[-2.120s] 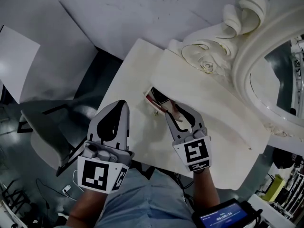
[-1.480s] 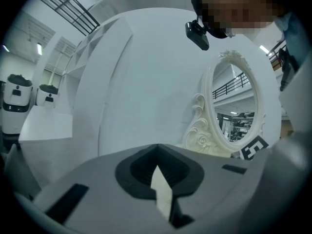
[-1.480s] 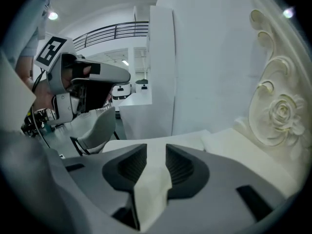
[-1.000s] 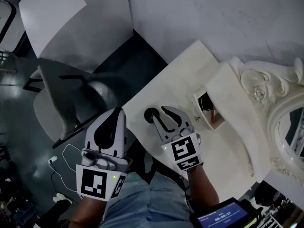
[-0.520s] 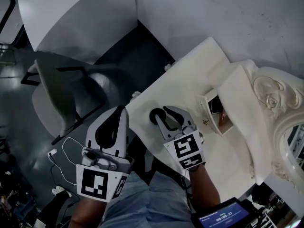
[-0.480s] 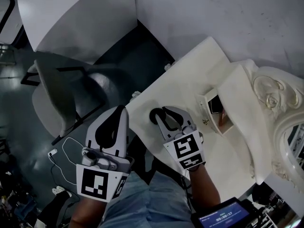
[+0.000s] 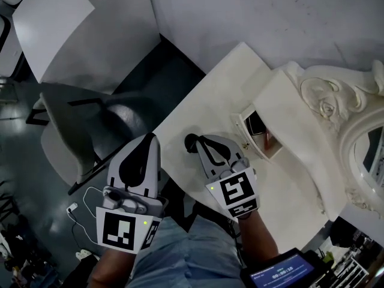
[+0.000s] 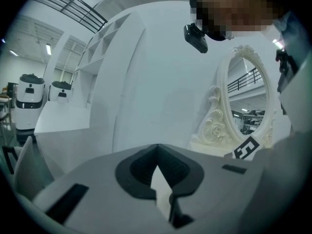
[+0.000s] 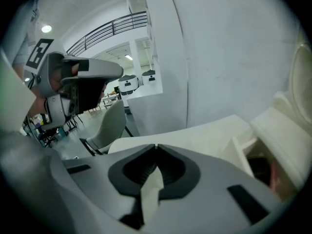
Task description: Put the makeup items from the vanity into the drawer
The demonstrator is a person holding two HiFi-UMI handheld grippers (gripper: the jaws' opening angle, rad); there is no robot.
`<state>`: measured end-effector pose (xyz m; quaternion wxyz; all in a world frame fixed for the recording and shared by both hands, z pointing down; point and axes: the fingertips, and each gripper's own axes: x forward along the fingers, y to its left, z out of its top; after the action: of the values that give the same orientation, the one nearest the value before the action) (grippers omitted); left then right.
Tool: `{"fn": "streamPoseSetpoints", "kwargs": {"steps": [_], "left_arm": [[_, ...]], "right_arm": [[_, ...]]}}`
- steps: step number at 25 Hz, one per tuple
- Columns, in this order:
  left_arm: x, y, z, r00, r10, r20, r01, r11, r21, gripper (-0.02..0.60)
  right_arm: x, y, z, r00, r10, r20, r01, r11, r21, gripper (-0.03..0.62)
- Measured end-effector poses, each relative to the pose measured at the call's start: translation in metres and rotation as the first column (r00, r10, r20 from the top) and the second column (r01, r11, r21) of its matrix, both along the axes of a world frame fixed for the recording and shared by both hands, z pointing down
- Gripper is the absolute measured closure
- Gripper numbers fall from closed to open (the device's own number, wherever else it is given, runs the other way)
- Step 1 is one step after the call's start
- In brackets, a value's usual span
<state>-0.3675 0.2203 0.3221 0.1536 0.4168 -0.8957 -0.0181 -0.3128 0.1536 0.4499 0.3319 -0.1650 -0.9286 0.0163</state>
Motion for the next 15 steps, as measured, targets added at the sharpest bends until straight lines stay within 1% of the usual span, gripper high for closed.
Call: {"fn": "streamPoseSetpoints", "kwargs": {"steps": [4,8,10,12,15], "left_arm": [[0.009,-0.026,-0.015,0.996,0.084,0.031,-0.085,0.996,0.031,0.583],[0.021,-0.054,-0.033,0.986,0.160,0.055,-0.163,0.985,0.056,0.583],[0.026,-0.068,-0.039,0.979,0.193,0.065,-0.197,0.978,0.061,0.583],[0.029,-0.082,-0.043,0.971,0.229,0.073,-0.233,0.970,0.064,0.583],[0.034,-0.100,-0.042,0.958,0.277,0.069,-0.281,0.958,0.056,0.583]], "right_arm": [[0.005,-0.030,-0.034,0.992,0.100,0.082,-0.102,0.994,0.033,0.580],[0.020,-0.069,-0.071,0.965,0.206,0.161,-0.220,0.973,0.069,0.580],[0.028,-0.090,-0.084,0.945,0.263,0.194,-0.282,0.956,0.081,0.580],[0.036,-0.111,-0.089,0.922,0.321,0.216,-0.347,0.933,0.096,0.580],[0.048,-0.134,-0.083,0.895,0.390,0.217,-0.420,0.900,0.113,0.580]]}}
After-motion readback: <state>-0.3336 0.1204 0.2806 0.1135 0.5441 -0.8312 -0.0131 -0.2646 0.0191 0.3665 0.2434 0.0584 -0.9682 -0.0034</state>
